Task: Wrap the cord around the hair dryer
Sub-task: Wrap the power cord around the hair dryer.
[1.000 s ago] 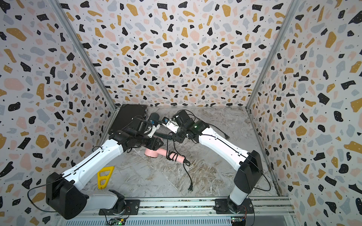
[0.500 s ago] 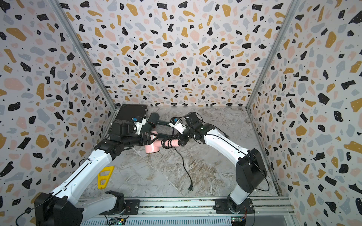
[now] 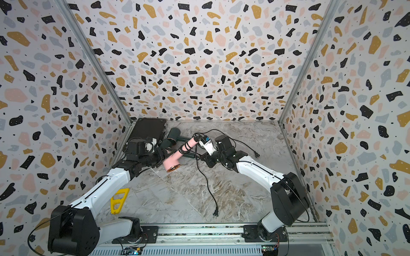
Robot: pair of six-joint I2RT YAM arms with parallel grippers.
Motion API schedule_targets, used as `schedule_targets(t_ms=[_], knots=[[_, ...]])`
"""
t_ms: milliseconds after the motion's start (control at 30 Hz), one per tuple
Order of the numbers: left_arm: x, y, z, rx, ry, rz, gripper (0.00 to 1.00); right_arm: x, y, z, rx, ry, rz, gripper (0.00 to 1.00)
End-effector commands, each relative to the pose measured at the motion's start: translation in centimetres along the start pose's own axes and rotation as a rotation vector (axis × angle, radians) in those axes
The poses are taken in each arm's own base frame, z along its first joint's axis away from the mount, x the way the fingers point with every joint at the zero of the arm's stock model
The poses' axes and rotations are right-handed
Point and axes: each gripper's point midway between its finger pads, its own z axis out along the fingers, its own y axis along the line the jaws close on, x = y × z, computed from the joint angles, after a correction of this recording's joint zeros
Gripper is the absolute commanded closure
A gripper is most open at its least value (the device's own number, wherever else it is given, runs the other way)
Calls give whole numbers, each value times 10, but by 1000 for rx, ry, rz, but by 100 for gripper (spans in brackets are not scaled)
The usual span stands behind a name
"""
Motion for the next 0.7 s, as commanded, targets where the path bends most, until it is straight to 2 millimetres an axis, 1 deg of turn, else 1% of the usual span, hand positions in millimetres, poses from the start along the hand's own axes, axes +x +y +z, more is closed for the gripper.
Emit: schedule_targets(t_ms=[0, 133, 233, 300, 400, 467, 567, 667], knots=[[-51, -15, -15, 16, -213, -18, 100, 29, -7, -11, 33, 82, 73, 100], [-61, 3, -18, -87, -274, -25, 100, 39, 1, -12, 7, 99, 108, 100], [-65, 10, -19, -134, -295, -25, 100, 44, 11, -10, -23, 100, 128, 100], [-66, 14, -19, -181, -299, 19, 100, 45, 20, -8, -41, 102, 124, 100], [-67, 15, -19, -234, -312, 67, 100, 42, 32, -7, -59, 96, 110, 100], [-59, 20, -17, -297, -293, 108, 100, 37, 37, -9, -67, 85, 100, 100], [-55, 17, -15, -369, -289, 190, 100, 30, 40, -12, -68, 68, 93, 100], [-53, 15, -13, -381, -282, 212, 100, 29, 37, -13, -46, 75, 76, 100]])
